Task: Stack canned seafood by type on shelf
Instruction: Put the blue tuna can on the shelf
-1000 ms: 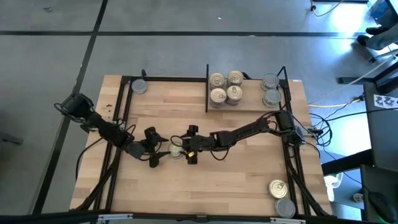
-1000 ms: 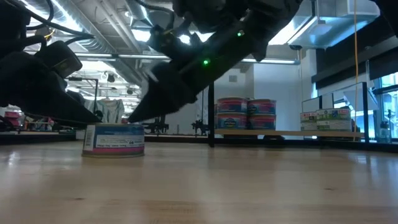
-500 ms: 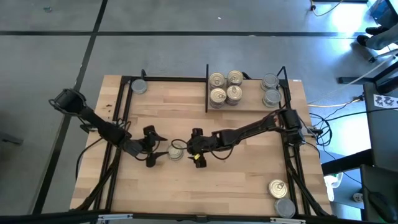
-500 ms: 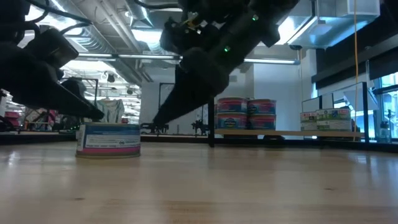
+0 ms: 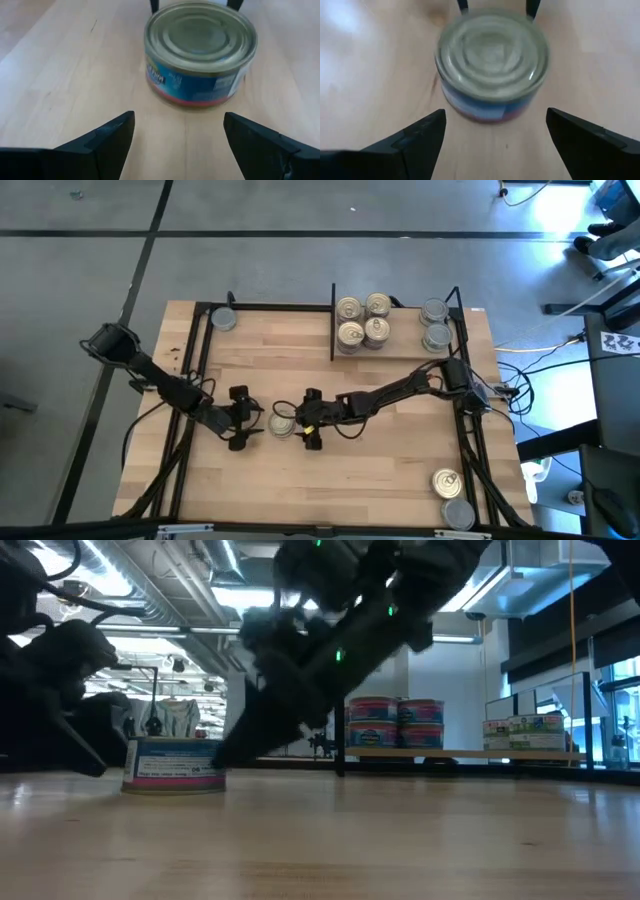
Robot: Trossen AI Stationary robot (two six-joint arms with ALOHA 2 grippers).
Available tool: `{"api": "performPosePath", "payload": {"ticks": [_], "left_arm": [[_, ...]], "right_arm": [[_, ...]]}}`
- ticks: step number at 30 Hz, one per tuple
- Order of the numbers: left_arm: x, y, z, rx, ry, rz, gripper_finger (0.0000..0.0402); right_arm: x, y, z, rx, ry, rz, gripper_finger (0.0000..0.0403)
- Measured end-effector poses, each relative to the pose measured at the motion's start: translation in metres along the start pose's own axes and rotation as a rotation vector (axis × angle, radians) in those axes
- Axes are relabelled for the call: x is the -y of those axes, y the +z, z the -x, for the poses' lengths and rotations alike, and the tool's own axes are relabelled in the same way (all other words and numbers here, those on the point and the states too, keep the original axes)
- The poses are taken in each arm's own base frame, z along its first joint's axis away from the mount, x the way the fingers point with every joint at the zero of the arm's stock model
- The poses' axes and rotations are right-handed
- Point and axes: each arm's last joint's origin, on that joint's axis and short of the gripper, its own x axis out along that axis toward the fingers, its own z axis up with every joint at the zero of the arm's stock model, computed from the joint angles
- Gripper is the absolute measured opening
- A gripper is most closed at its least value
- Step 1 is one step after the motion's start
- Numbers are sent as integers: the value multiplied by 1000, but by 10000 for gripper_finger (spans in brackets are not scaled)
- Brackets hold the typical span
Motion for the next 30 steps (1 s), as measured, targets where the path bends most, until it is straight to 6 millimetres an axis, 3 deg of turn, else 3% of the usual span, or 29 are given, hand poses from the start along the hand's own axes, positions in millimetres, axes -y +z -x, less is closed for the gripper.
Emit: {"api": "performPosePath", "payload": {"ticks": [9, 16, 24, 30], "left_arm": [[3, -2, -10, 19, 6, -49, 304], [3, -1, -14, 34, 7, -116, 304], [6, 3, -13, 53, -61, -127, 304], [9, 4, -12, 68, -68, -231, 304]], "right_arm": [[-2, -15, -30, 109, -3, -24, 342], [-3, -14, -33, 147, 13, -53, 342], [-6, 9, -29, 80, 90, -225, 342], [-7, 20, -25, -3, 81, -326, 342]]}}
